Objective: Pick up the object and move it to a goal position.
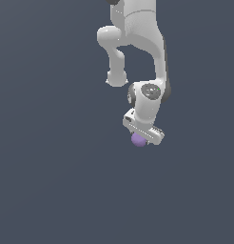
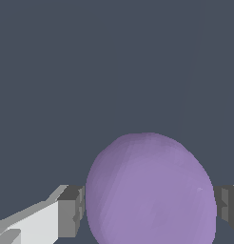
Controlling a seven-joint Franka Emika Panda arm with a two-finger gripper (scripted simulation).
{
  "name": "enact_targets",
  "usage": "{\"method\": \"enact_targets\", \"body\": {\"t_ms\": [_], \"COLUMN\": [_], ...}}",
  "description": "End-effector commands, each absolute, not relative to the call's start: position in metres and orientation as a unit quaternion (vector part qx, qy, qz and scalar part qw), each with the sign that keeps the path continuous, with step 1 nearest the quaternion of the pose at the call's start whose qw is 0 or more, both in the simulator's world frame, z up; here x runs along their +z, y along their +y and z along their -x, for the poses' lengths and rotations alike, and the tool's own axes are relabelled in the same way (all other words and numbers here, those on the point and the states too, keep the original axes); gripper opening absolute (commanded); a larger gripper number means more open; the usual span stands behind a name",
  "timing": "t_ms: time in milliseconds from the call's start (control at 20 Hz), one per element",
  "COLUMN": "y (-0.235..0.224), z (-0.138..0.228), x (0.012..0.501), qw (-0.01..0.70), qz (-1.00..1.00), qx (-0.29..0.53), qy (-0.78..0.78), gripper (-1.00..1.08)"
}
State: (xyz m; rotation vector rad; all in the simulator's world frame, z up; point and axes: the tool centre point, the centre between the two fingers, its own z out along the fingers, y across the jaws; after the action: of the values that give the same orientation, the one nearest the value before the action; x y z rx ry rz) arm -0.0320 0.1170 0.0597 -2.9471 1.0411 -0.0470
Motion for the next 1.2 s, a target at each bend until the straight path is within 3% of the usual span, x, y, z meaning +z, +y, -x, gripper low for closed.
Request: {"method": "enact_targets", "body": {"t_ms": [0,650,1150], "y": [0.12,0.113,0.071], "z": [0.044,0.031,0.036], "x": [0.039,0.068,0.122], "qw": [0.0,0.009,0.008], "qz": [0.944,0.943,0.943], "qx": [0.0,-0.016,-0.014], "qy": [0.33,0.332,0.331], "gripper": [-1.0,-1.0,-1.0]}}
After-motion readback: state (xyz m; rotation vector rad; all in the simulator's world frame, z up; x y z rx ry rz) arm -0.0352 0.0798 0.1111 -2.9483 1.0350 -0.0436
